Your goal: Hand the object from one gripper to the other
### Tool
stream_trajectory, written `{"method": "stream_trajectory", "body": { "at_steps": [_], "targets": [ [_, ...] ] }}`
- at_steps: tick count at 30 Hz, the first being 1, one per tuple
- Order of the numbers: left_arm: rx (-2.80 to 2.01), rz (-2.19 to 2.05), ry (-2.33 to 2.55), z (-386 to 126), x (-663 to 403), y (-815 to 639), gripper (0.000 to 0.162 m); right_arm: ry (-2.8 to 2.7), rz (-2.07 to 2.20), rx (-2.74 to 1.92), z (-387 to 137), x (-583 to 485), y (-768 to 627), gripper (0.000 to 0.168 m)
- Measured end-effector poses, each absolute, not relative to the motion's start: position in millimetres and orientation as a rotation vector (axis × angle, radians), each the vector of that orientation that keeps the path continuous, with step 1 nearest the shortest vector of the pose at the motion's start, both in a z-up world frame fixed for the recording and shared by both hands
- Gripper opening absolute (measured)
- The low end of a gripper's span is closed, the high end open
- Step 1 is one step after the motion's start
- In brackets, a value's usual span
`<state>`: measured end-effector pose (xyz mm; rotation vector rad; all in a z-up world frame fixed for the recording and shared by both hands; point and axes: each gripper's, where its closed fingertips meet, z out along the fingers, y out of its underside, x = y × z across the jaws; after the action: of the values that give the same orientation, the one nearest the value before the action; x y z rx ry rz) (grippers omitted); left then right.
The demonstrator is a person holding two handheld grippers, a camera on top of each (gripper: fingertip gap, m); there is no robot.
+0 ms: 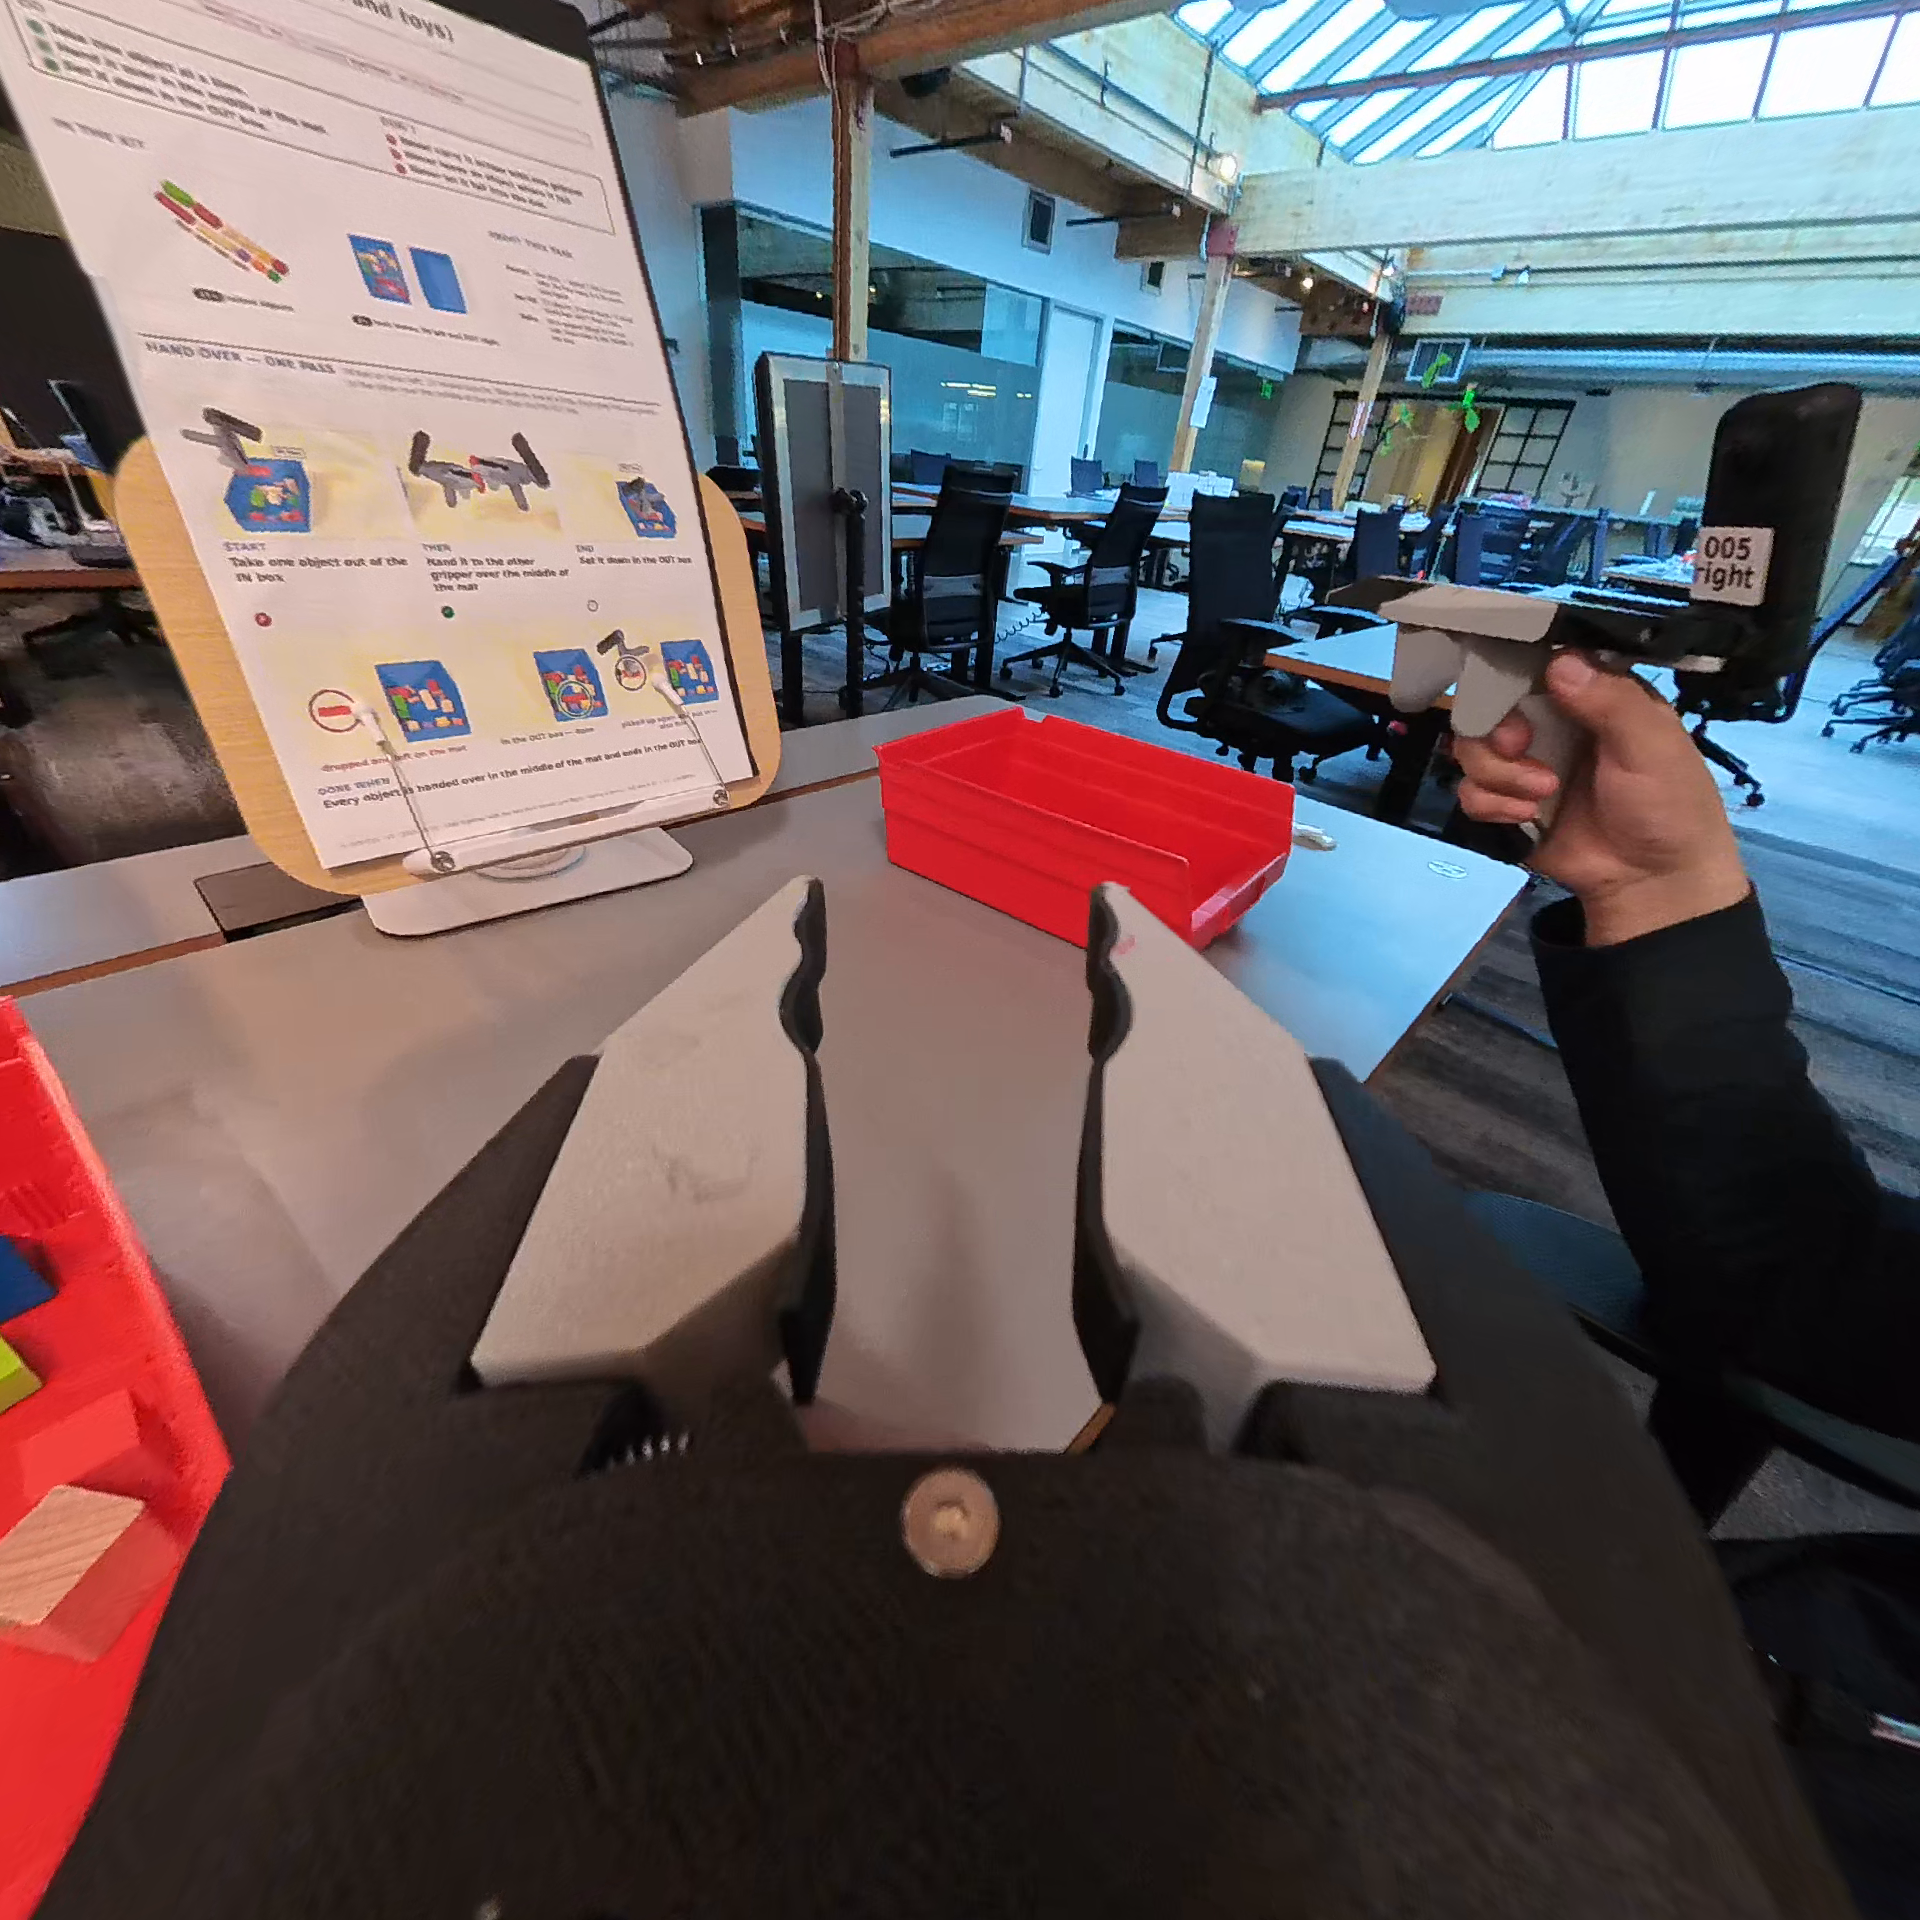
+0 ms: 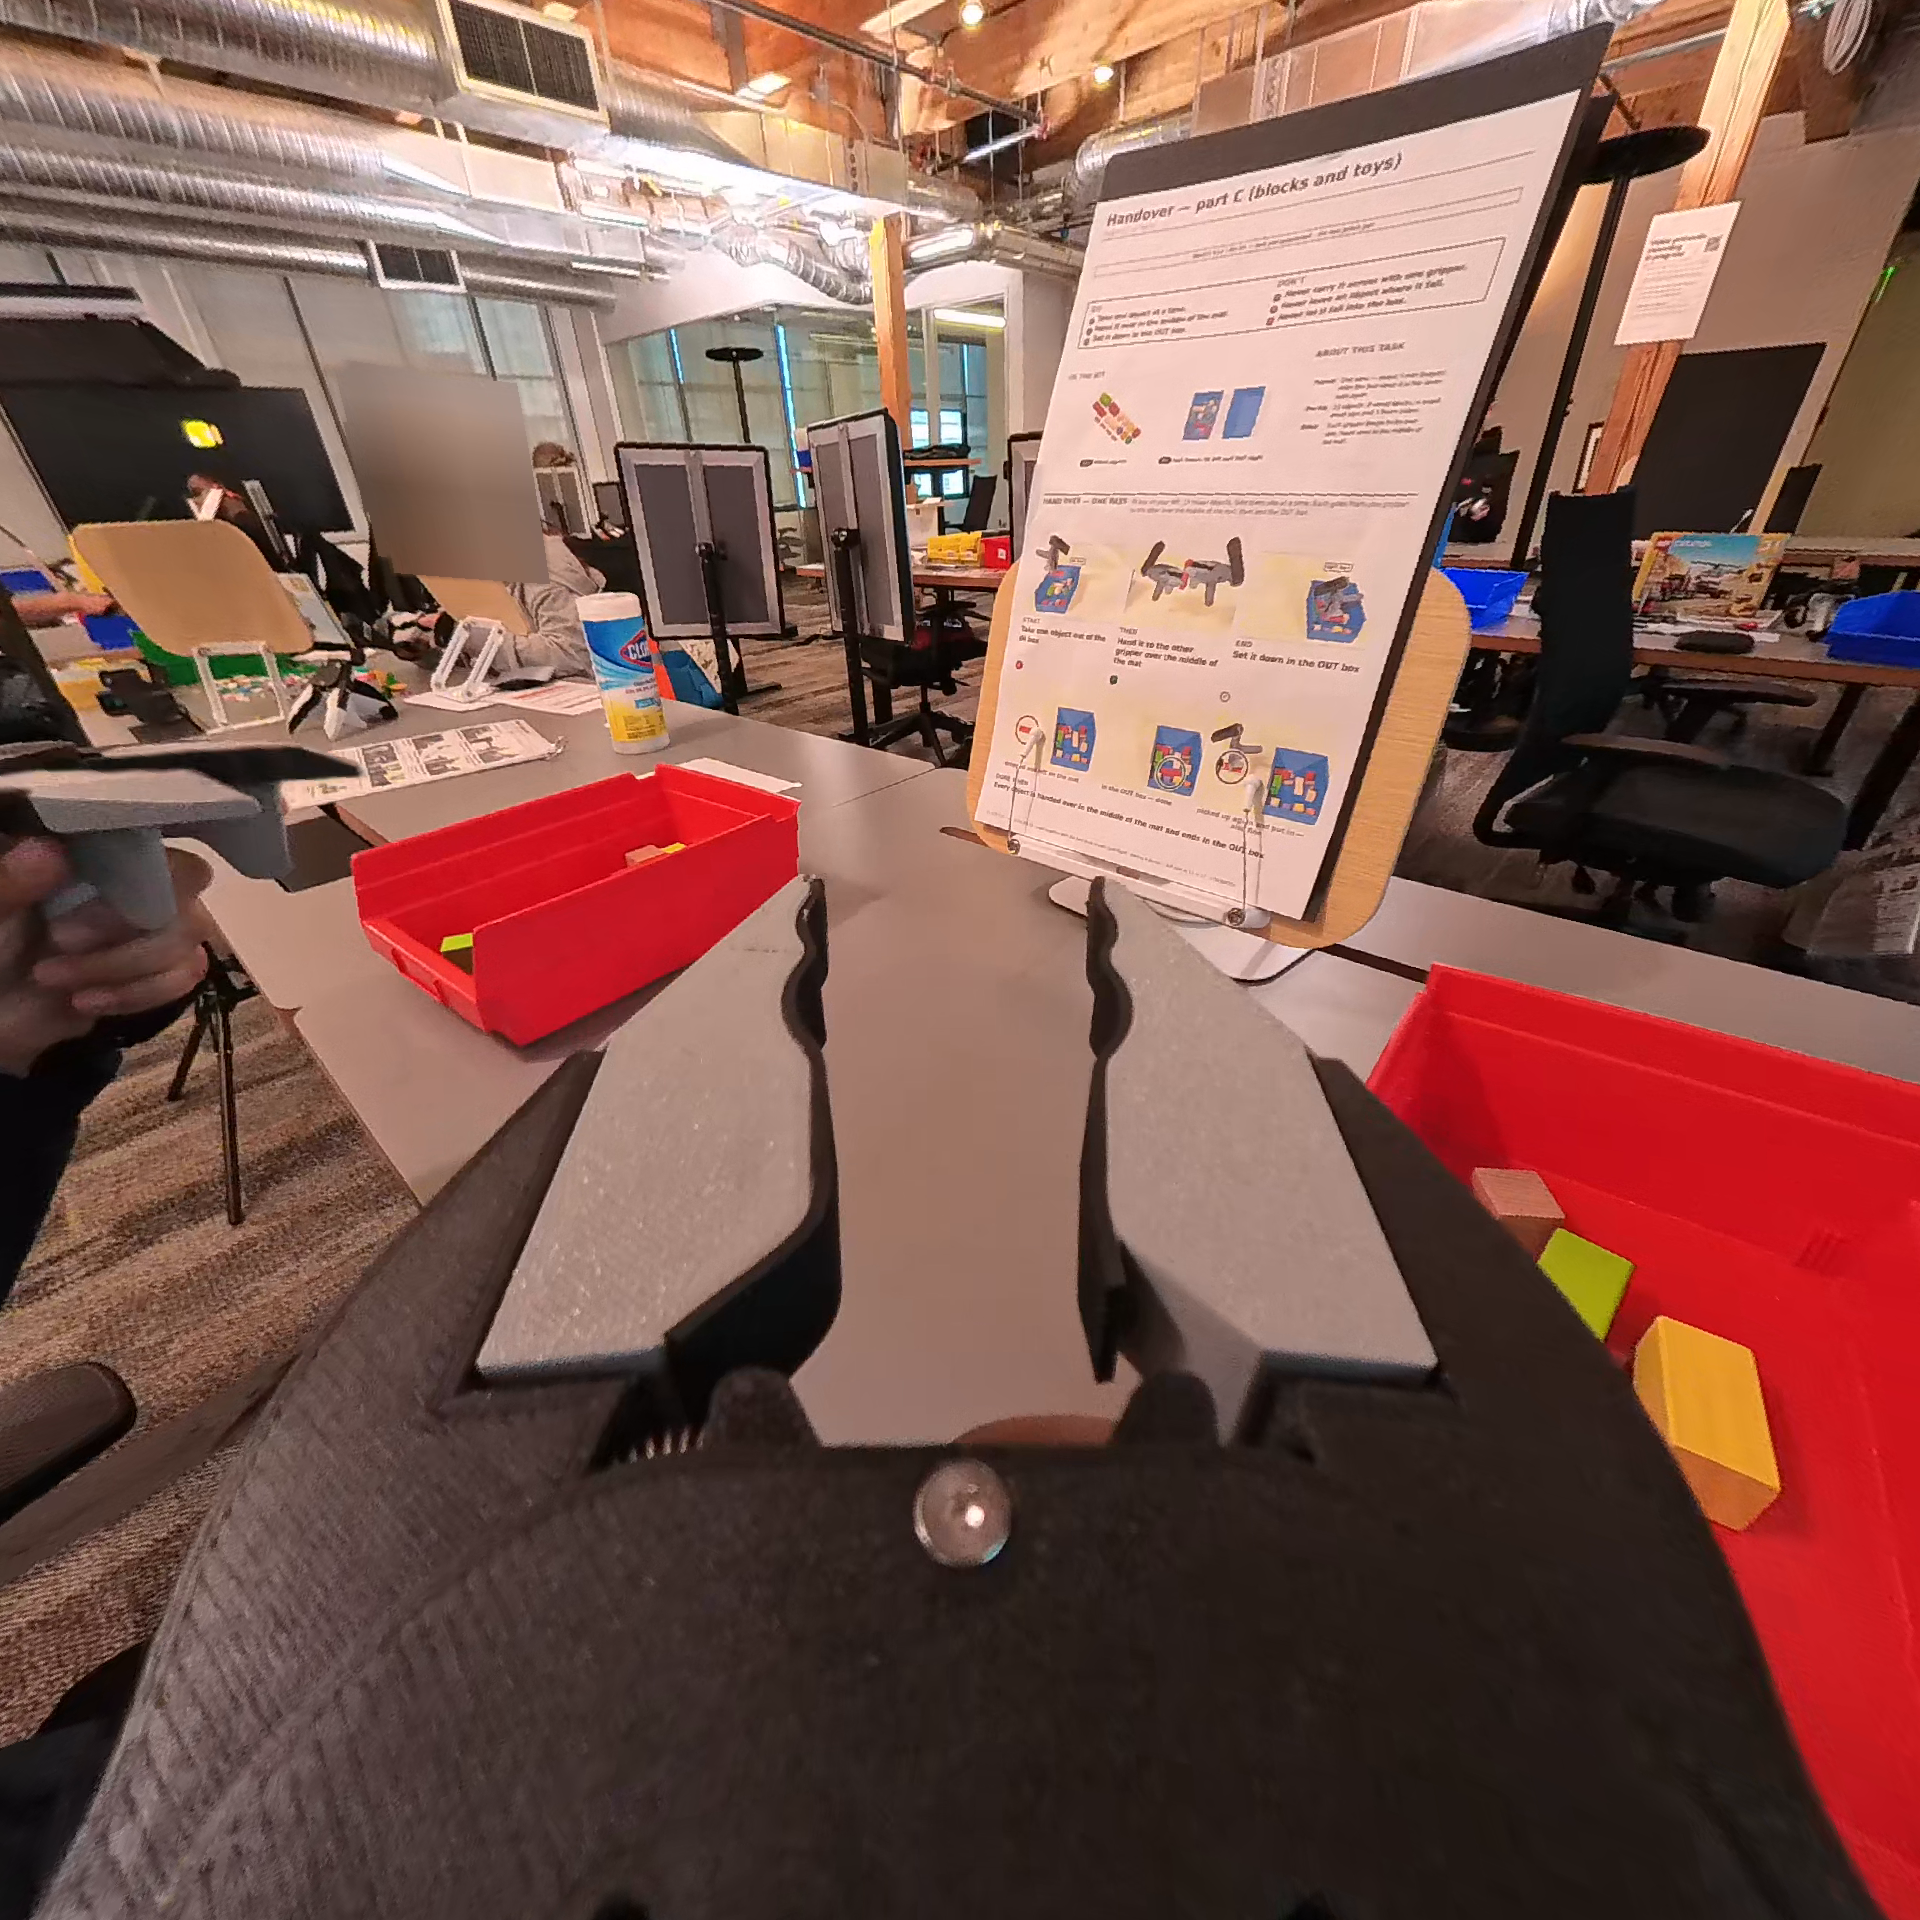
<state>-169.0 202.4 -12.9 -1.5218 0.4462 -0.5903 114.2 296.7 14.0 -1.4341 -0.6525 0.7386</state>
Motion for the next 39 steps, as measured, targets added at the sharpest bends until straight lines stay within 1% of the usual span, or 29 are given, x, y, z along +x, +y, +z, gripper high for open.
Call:
{"method": "stream_trajectory", "body": {
  "at_steps": [10, 13, 16, 18, 20, 23, 26, 32, 39],
  "targets": [
    [-1.569, -0.508, 0.343, -19.2, -192.2, 215.0, 0.048, -0.655, 0.735, -1.428, 15.8, 114.6, 294.0, 0.048],
    [-1.650, -0.230, 0.233, -40.5, -236.9, 239.9, 0.048, -0.658, 0.726, -1.426, 16.0, 114.5, 293.3, 0.048],
    [-1.765, -0.086, 0.116, -72.0, -282.2, 260.1, 0.055, -0.661, 0.729, -1.428, 15.4, 114.2, 293.3, 0.048],
    [-1.819, -0.071, 0.033, -90.3, -306.5, 268.2, 0.058, -0.660, 0.732, -1.428, 15.5, 114.4, 293.4, 0.048],
    [-1.868, -0.086, -0.023, -104.2, -319.7, 272.3, 0.065, -0.658, 0.734, -1.426, 16.2, 114.9, 293.2, 0.048],
    [-1.889, -0.066, -0.059, -111.4, -328.6, 275.5, 0.077, -0.655, 0.732, -1.425, 16.4, 115.4, 294.2, 0.048],
    [-1.905, -0.026, -0.078, -116.4, -335.5, 277.2, 0.082, -0.660, 0.738, -1.434, 13.9, 113.1, 295.0, 0.048],
    [-1.916, -0.020, -0.120, -121.5, -348.9, 276.0, 0.087, -0.674, 0.730, -1.436, 12.7, 110.3, 293.2, 0.048],
    [-1.908, -0.073, -0.210, -124.6, -376.3, 266.2, 0.085, -0.658, 0.757, -1.425, 15.7, 114.4, 292.6, 0.048]
  ]
}}
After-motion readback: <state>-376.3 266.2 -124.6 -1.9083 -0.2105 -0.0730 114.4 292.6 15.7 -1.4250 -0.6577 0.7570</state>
